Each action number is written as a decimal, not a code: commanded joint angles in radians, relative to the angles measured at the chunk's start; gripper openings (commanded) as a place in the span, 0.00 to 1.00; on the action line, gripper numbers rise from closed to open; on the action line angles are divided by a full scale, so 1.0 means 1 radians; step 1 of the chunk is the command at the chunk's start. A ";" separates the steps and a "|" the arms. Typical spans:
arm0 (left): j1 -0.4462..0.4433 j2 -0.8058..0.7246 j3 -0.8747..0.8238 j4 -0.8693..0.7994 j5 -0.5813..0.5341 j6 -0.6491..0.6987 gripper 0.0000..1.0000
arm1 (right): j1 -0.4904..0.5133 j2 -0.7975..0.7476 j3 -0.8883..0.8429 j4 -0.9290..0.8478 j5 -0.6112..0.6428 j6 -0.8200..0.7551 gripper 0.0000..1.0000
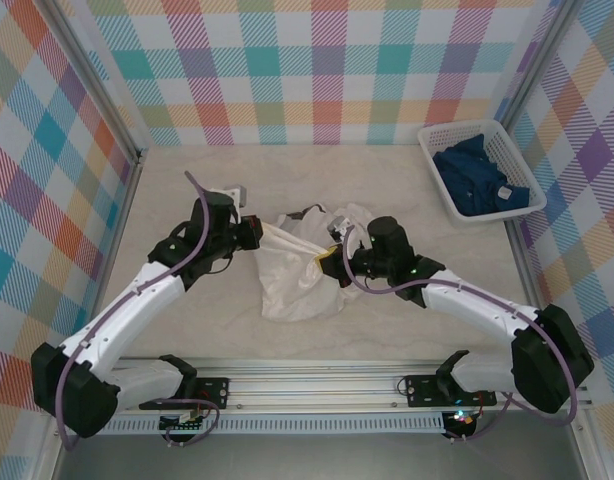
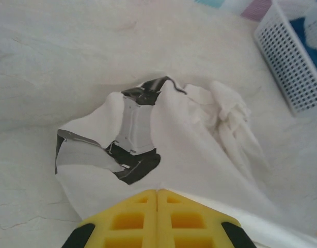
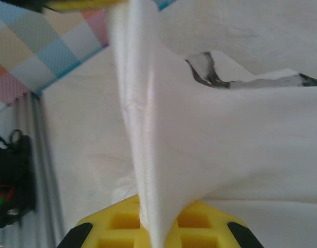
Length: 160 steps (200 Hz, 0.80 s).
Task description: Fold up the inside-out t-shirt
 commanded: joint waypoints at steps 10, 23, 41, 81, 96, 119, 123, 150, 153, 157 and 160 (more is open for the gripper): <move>-0.004 0.022 -0.051 0.063 0.031 0.087 0.04 | -0.046 -0.001 -0.010 0.048 -0.170 0.073 0.01; -0.025 0.007 -0.074 0.092 0.040 0.097 0.17 | -0.064 0.001 -0.001 0.040 -0.184 0.076 0.00; -0.062 -0.036 -0.103 0.111 0.016 0.105 0.37 | -0.074 -0.001 0.000 0.025 -0.168 0.066 0.01; -0.132 -0.087 -0.162 0.148 0.133 0.016 0.53 | -0.076 0.019 -0.007 0.065 -0.144 0.106 0.04; -0.153 -0.074 -0.189 0.205 0.233 -0.048 0.56 | -0.076 0.028 -0.018 0.100 -0.150 0.123 0.04; -0.156 -0.046 -0.235 0.346 0.296 -0.211 0.61 | -0.077 0.042 -0.041 0.140 -0.149 0.132 0.04; -0.156 -0.038 -0.237 0.369 0.303 -0.237 0.61 | -0.077 0.043 -0.046 0.146 -0.148 0.131 0.04; -0.156 0.005 -0.223 0.424 0.311 -0.370 0.66 | -0.075 0.037 -0.065 0.166 -0.134 0.131 0.04; -0.156 0.008 -0.223 0.426 0.310 -0.380 0.66 | -0.075 0.036 -0.067 0.167 -0.134 0.130 0.04; -0.156 0.014 -0.224 0.431 0.309 -0.391 0.67 | -0.075 0.036 -0.070 0.169 -0.134 0.129 0.04; -0.156 0.018 -0.225 0.434 0.306 -0.399 0.67 | -0.074 0.035 -0.071 0.171 -0.134 0.129 0.04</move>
